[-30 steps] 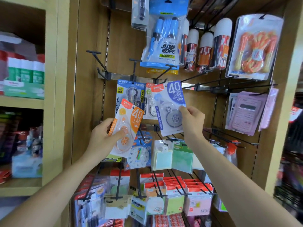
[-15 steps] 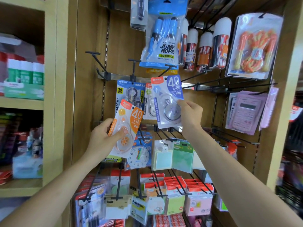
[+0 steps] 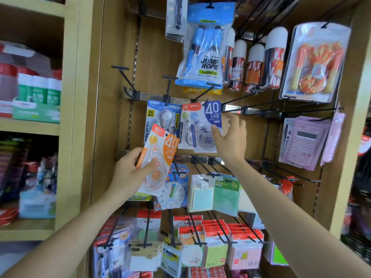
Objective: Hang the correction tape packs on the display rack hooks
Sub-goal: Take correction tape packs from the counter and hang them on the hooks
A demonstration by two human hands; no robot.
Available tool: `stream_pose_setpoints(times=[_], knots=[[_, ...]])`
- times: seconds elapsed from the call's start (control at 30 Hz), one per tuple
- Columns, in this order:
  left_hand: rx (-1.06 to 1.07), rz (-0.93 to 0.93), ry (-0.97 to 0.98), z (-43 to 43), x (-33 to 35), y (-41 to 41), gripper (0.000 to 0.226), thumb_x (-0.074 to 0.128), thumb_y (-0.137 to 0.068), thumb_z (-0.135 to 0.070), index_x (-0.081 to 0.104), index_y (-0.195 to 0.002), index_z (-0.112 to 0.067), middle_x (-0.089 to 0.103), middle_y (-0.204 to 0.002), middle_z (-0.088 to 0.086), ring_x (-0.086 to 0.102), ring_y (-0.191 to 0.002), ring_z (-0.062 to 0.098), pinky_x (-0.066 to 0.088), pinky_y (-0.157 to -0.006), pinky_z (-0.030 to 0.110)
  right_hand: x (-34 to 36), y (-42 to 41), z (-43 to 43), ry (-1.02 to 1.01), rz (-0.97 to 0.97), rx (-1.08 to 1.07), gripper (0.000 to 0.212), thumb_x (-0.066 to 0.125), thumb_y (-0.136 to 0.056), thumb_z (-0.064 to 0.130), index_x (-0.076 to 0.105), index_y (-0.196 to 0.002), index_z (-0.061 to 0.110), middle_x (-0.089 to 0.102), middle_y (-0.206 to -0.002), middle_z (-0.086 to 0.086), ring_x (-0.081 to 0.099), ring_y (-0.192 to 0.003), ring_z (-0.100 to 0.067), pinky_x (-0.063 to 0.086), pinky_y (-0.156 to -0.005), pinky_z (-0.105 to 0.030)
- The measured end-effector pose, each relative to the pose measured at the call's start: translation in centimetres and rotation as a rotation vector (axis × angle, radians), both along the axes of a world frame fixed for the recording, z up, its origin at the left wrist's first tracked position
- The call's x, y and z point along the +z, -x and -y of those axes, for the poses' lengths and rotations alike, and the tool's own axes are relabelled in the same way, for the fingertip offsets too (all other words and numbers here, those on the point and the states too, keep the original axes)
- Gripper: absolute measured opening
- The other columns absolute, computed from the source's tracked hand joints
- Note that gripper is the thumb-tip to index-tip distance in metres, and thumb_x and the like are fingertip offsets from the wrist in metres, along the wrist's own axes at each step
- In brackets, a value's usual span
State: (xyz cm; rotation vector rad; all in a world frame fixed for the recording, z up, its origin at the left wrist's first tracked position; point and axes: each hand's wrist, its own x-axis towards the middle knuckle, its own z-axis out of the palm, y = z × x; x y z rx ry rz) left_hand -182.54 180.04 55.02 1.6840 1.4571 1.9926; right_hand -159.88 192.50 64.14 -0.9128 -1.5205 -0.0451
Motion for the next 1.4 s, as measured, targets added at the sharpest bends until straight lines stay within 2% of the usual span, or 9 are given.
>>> stream_pose_setpoints(times=[0.17,0.3,0.53,0.7,0.77,0.9,1.1,1.27,1.4], knots=[[0.002,-0.025,-0.012,-0.1,-0.2,0.2,0.019,0.078,-0.088,-0.024,0.068,-0.103,-0.021,0.076,-0.096,-0.006,0.074,-0.088,0.014,0.06,-0.081,0.05,-0.8,1.8,-0.4,-0.385,0.583,-0.276,0.059,0.056,-0.093,0.052,0.042,-0.146,0.03,0.04,-0.152,-0.01,0.036,-0.134,-0.034,0.037,-0.1,-0.047],[0.011,-0.055,-0.031,-0.2,-0.4,0.4,0.02,0.08,-0.085,-0.029,0.068,-0.1,-0.025,0.076,-0.094,-0.01,0.073,-0.087,0.011,0.06,-0.08,0.049,0.0,3.6,-2.3,-0.127,0.803,-0.31,0.075,0.039,-0.094,0.067,0.01,-0.157,0.039,0.01,-0.166,-0.011,0.019,-0.146,-0.04,0.022,-0.113,-0.052],[0.025,-0.071,-0.031,-0.6,-0.6,0.5,0.019,0.078,-0.087,-0.02,0.067,-0.1,-0.027,0.075,-0.093,-0.014,0.072,-0.085,0.009,0.06,-0.077,0.044,3.8,5.4,-6.2,0.29,0.952,-0.122,0.07,0.046,-0.097,0.054,0.012,-0.157,0.039,0.0,-0.167,-0.005,0.011,-0.15,-0.039,0.016,-0.118,-0.049],[-0.005,-0.056,-0.026,-0.3,-0.3,0.6,0.02,0.081,-0.083,-0.026,0.07,-0.099,-0.025,0.076,-0.091,-0.01,0.072,-0.082,0.009,0.057,-0.071,0.032,4.4,4.6,-3.8,0.52,0.512,0.508,0.036,0.059,-0.098,0.021,0.061,-0.134,0.018,0.055,-0.14,0.0,0.052,-0.121,-0.016,0.041,-0.09,-0.021],[-0.031,-0.022,-0.042,-0.2,-0.2,0.4,0.016,0.081,-0.085,-0.015,0.07,-0.095,-0.021,0.075,-0.083,-0.009,0.069,-0.073,0.005,0.051,-0.066,0.023,2.8,4.2,-2.1,0.587,0.3,0.694,0.028,0.06,-0.097,0.024,0.068,-0.124,0.018,0.068,-0.121,0.002,0.06,-0.106,-0.016,0.048,-0.083,-0.023],[-0.116,0.043,-0.077,0.5,0.2,0.2,0.01,0.077,-0.085,-0.006,0.071,-0.092,-0.007,0.068,-0.07,-0.003,0.059,-0.065,0.005,0.046,-0.063,0.016,-0.6,2.9,0.3,0.738,0.134,0.999,0.047,0.073,-0.087,0.037,0.062,-0.125,0.013,0.072,-0.117,-0.012,0.069,-0.109,-0.029,0.052,-0.099,-0.041],[-0.195,0.075,-0.07,1.1,0.6,0.4,0.028,0.087,-0.076,-0.014,0.074,-0.1,-0.011,0.078,-0.093,0.009,0.074,-0.087,0.025,0.058,-0.071,0.026,-1.6,2.6,3.9,0.666,0.006,1.155,0.033,0.066,-0.09,0.011,0.061,-0.12,0.0,0.072,-0.1,-0.013,0.07,-0.087,-0.024,0.058,-0.077,-0.029],[-0.103,-0.1,-0.106,1.2,-0.6,0.7,0.046,0.077,-0.067,-0.054,0.074,-0.099,-0.022,0.077,-0.095,-0.005,0.071,-0.087,0.01,0.052,-0.075,0.022,-0.1,3.1,4.5,0.51,-0.215,1.147,0.016,0.063,-0.093,0.012,0.066,-0.108,0.007,0.073,-0.091,-0.007,0.07,-0.078,-0.018,0.061,-0.078,-0.035],[0.033,-0.162,-0.11,1.2,-2.7,1.7,0.034,0.076,-0.076,-0.044,0.068,-0.106,-0.03,0.073,-0.108,-0.017,0.065,-0.107,0.001,0.049,-0.092,0.02,2.2,1.7,4.1,0.4,-0.366,1.001,0.014,0.06,-0.097,0.013,0.063,-0.11,0.009,0.073,-0.084,0.0,0.067,-0.072,-0.012,0.056,-0.071,-0.027]])
